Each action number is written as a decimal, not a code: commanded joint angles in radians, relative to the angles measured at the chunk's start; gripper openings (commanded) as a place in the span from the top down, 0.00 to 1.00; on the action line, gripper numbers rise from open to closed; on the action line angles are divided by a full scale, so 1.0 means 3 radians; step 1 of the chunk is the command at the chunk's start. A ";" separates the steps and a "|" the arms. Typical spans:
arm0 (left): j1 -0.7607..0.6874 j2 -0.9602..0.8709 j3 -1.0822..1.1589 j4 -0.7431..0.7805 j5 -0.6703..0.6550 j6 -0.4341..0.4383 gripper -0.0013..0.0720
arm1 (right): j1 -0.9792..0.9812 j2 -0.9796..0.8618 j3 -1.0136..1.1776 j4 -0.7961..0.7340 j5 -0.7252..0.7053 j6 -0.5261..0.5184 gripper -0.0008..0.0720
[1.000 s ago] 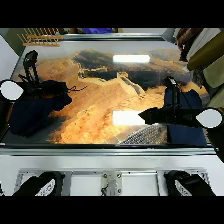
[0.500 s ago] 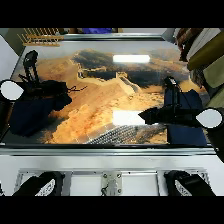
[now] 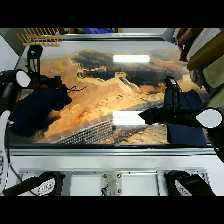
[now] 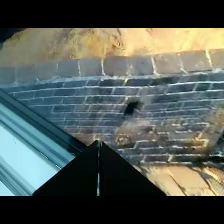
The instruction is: Fold the clothes and pants, and hang the long-sleeved shirts on hangers.
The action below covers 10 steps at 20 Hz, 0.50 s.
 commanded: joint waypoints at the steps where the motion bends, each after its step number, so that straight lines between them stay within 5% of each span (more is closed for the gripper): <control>1: 0.0024 -0.0678 0.0231 0.0467 0.0003 0.0023 0.05 | 0.0004 -0.0001 0.0003 0.0000 0.0001 0.0001 0.96; 8: 0.0048 -0.1418 0.0231 0.0595 0.0145 -0.0164 0.05 | 0.0004 -0.0001 0.0003 0.0000 0.0001 0.0001 0.96; 9: 0.0048 -0.1424 0.0230 0.0601 0.0139 -0.0266 0.09 | 0.0004 -0.0001 0.0003 0.0000 0.0001 0.0001 0.96; 10: 0.0050 -0.1414 0.0231 0.0600 0.0127 -0.0323 0.41 | 0.0004 -0.0001 0.0003 0.0000 0.0001 0.0001 0.96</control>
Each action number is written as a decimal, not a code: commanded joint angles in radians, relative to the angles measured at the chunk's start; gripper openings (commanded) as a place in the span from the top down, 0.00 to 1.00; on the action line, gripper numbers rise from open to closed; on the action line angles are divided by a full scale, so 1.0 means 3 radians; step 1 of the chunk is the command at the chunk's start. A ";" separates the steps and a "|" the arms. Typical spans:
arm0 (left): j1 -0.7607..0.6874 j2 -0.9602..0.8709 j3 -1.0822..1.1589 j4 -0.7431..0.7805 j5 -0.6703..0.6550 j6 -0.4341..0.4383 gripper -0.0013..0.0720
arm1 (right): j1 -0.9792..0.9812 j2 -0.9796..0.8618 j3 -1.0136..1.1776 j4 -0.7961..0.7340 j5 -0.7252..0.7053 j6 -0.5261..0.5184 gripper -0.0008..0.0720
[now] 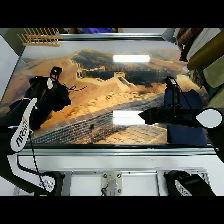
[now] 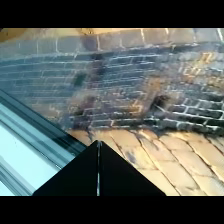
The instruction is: Fold the clothes and pants, and hang the long-sleeved shirts on hangers.
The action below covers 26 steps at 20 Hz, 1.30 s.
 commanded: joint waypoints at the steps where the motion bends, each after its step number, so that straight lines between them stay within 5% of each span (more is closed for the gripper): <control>1: 0.0008 -0.0084 0.0010 0.0053 -0.0008 -0.0182 0.69 | 0.0004 -0.0001 0.0003 0.0001 0.0001 0.0001 0.96; 2: 0.0006 -0.0023 0.0010 0.0053 -0.0008 -0.0181 0.91 | 0.0004 -0.0001 0.0003 0.0001 0.0000 0.0001 0.96; 3: -0.0004 0.0076 0.0010 0.0043 -0.0003 -0.0182 0.97 | 0.0004 -0.0003 0.0003 0.0003 -0.0015 0.0001 0.96; 8: -0.0402 0.0884 0.0519 0.0019 -0.0097 -0.0178 0.97 | -0.0001 -0.0004 0.0003 0.0003 -0.0048 0.0005 0.96; 16: -0.2042 0.1933 0.1110 0.0023 -0.0127 -0.0164 0.97 | -0.0645 0.0161 0.0362 0.0001 -0.0474 0.0025 0.96; 21: -0.2511 0.1883 0.0646 0.0027 0.0056 -0.0168 0.97 | -0.1175 0.0418 0.0464 0.0003 -0.0465 0.0025 0.96; 26: -0.2630 0.1303 0.0703 -0.0202 0.0329 -0.0512 0.97 | -0.1249 0.0577 0.0464 0.0001 -0.0462 0.0024 0.96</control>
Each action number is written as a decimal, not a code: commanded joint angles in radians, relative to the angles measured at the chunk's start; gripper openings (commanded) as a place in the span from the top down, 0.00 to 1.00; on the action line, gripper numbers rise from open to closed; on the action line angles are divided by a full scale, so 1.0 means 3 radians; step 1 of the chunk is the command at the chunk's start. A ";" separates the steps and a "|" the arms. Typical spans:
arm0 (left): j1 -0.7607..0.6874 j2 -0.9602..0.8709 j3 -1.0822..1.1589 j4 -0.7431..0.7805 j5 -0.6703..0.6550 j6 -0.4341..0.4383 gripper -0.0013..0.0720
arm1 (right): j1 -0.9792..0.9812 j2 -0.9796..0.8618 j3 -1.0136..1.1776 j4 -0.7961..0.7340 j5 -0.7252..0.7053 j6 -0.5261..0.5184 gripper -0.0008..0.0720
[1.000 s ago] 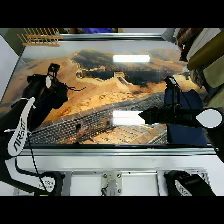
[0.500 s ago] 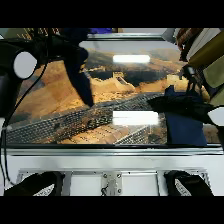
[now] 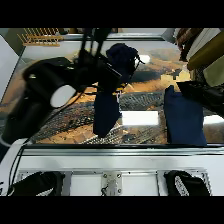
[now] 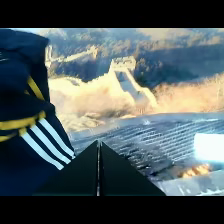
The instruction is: Fold the clothes and pants, and hang the long-sleeved shirts on hangers.
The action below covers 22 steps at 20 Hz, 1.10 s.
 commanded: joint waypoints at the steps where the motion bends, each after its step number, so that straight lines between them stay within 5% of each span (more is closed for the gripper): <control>1: -0.0210 -0.0434 0.0103 -0.0226 0.0103 -0.0150 0.97 | -0.0069 0.0084 0.0011 -0.0001 -0.0010 -0.0001 0.96; 2: -0.0259 -0.0559 0.0151 -0.0224 0.0067 -0.0150 0.96 | -0.0069 0.0084 0.0011 -0.0001 -0.0010 -0.0001 0.96; 4: -0.0308 -0.0777 0.0272 -0.0225 -0.0071 -0.0192 0.04 | -0.0069 0.0084 0.0011 -0.0001 -0.0010 -0.0001 0.96; 10: 0.0680 -0.0649 0.0072 -0.0336 -0.0585 -0.0787 0.06 | -0.0067 0.0084 0.0011 -0.0001 -0.0009 0.0000 0.96; 13: 0.1620 -0.0492 -0.0776 -0.1249 -0.0551 -0.0811 0.06 | -0.0067 0.0083 0.0010 -0.0001 -0.0009 0.0000 0.96; 17: 0.2467 -0.0703 -0.1695 -0.2885 -0.0524 -0.0088 0.05 | -0.0061 0.0081 0.0010 0.0000 -0.0008 0.0001 0.96; 22: 0.2523 -0.1322 -0.1803 -0.3782 -0.0394 0.0380 0.05 | -0.0061 0.0084 0.0010 0.0001 0.0003 0.0001 0.96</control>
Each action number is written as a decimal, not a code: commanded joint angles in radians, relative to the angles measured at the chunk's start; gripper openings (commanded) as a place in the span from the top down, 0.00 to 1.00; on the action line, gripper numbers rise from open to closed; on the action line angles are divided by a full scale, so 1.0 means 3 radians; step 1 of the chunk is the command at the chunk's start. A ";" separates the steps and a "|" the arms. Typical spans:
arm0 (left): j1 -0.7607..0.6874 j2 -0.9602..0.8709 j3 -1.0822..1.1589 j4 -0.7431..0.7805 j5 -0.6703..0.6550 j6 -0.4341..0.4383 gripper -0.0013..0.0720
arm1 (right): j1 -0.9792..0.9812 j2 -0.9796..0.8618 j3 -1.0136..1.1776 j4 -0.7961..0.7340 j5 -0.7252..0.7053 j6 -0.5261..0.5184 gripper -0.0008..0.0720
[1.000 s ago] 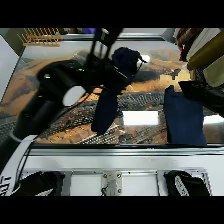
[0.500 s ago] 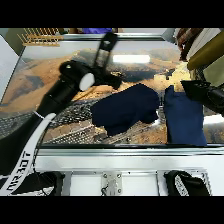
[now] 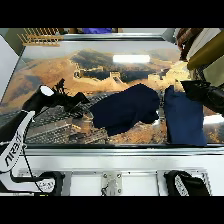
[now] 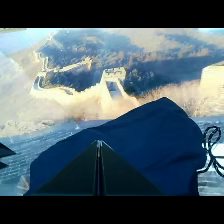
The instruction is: Fold the clothes and pants, and hang the long-sleeved shirts on hangers.
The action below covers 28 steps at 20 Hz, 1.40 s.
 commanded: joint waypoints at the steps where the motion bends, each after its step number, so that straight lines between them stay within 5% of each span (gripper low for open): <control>1: 0.0042 -0.0409 0.0009 -0.0706 0.0055 0.0317 0.05 | 0.0004 0.0001 0.0003 0.0004 0.0037 0.0001 0.96; 9: -0.0365 -0.0999 0.0685 -0.0687 0.0056 0.0303 0.05 | 0.0004 -0.0005 0.0001 0.0001 0.0243 0.0001 0.96; 10: -0.0398 -0.1020 0.0730 -0.0684 0.0062 0.0299 0.14 | 0.0004 -0.0006 0.0001 0.0000 0.0266 0.0000 0.96; 12: -0.0409 -0.1017 0.0792 -0.0684 0.0066 0.0303 0.87 | 0.0004 -0.0037 0.0001 -0.0001 0.0370 0.0000 0.96; 13: -0.0376 -0.1007 0.0844 -0.0682 0.0032 0.0305 0.97 | 0.0004 -0.0072 0.0001 -0.0003 0.0444 0.0000 0.96; 16: -0.0097 -0.0800 0.1106 -0.0623 -0.0121 0.0394 0.97 | 0.0005 -0.0257 0.0001 -0.0116 0.0632 0.0004 0.96; 20: 0.0340 -0.0292 0.1551 0.0275 -0.0309 0.0347 0.97 | 0.0010 -0.0711 0.0003 -0.0617 0.0646 0.0219 0.96; 26: 0.0601 0.0042 0.1698 0.0626 -0.0380 0.0303 0.97 | 0.0286 -0.1648 0.0005 -0.0838 -0.0117 0.0251 0.96; 27: 0.0601 0.0039 0.1684 0.0626 -0.0383 0.0303 0.97 | 0.0359 -0.1804 0.0015 -0.0797 -0.0264 0.0248 0.81; 28: 0.0595 0.0039 0.1661 0.0615 -0.0384 0.0301 0.97 | 0.0426 -0.1971 0.0041 -0.0697 -0.0356 0.0248 0.37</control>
